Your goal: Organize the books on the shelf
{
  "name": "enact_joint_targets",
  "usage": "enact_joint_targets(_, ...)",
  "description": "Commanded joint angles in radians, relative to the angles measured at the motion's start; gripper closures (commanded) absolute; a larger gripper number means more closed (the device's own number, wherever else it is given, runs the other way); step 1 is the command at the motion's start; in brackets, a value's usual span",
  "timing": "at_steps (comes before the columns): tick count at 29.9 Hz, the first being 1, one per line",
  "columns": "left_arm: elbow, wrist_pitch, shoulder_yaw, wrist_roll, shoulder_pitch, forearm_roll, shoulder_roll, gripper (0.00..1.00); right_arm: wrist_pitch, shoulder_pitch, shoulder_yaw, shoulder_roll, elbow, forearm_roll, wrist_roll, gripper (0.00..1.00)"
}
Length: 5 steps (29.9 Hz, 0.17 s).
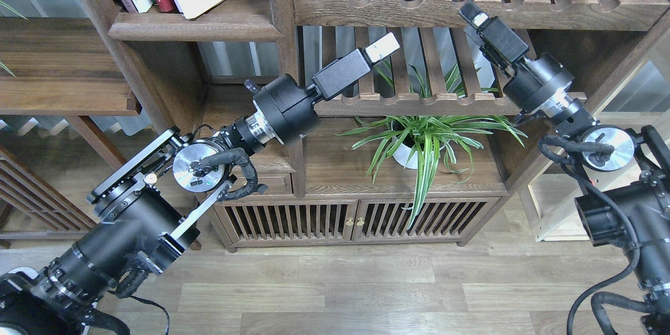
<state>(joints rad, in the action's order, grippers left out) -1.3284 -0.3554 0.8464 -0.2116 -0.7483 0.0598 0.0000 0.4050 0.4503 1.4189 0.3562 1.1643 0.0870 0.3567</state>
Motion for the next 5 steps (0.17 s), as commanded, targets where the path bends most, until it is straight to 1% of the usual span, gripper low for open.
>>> enact_joint_targets(1, 0.000, -0.004, 0.002, 0.003, 0.001, 0.000, 0.000, 0.01, 0.002, 0.001, -0.001, 0.000, 0.000, 0.000, 0.001, 0.01)
enact_joint_targets(5, 0.000, -0.007, 0.005, 0.003, 0.001, 0.002, 0.000, 0.01, 0.000, 0.005, -0.001, 0.000, 0.000, -0.001, 0.001, 0.01)
